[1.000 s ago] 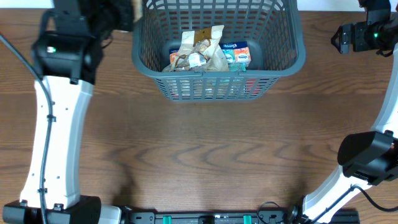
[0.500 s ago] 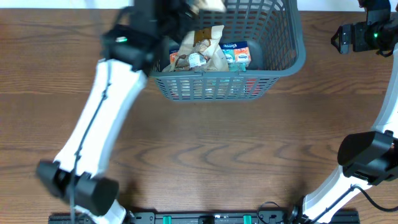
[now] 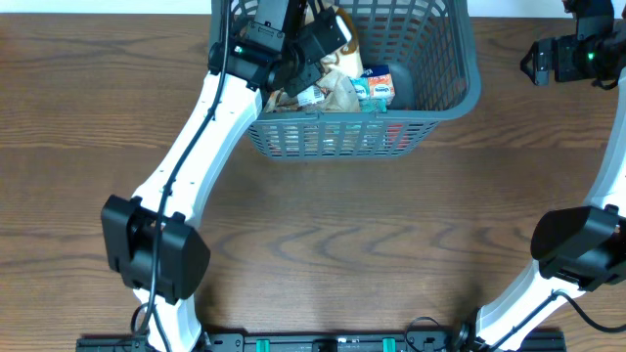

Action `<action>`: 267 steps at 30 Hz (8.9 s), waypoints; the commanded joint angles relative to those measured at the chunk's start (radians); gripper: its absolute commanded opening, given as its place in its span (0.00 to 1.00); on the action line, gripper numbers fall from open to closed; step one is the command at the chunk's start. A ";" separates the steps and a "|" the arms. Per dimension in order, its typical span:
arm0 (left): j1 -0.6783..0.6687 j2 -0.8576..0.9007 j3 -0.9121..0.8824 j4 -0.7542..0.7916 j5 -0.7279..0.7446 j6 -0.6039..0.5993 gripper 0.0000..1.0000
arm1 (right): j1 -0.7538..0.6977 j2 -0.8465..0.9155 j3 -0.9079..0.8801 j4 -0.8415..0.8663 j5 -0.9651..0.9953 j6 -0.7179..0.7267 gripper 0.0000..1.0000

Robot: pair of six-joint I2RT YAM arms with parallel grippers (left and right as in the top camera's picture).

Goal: Pack container

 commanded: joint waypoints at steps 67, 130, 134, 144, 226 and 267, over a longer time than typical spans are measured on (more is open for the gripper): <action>0.475 -1.019 -0.822 -0.142 0.071 -0.600 0.99 | 0.014 -0.709 -0.761 0.292 0.083 0.241 0.99; 0.443 -1.235 -0.971 -0.203 0.066 -0.661 0.99 | 0.359 -1.545 -1.658 0.812 -0.092 0.362 0.99; 0.443 -1.235 -0.971 -0.203 0.066 -0.661 0.99 | 0.409 -1.671 -1.806 0.986 -0.053 0.361 0.99; 0.443 -1.235 -0.971 -0.203 0.066 -0.661 0.99 | 0.452 -1.847 -2.070 1.323 0.056 0.266 0.99; 0.443 -1.235 -0.971 -0.203 0.066 -0.661 0.99 | 0.394 -1.993 -2.238 1.227 0.383 0.499 0.99; 0.443 -1.964 -1.689 0.464 -0.235 -0.417 0.99 | 0.395 -1.993 -2.238 1.227 0.384 0.499 0.99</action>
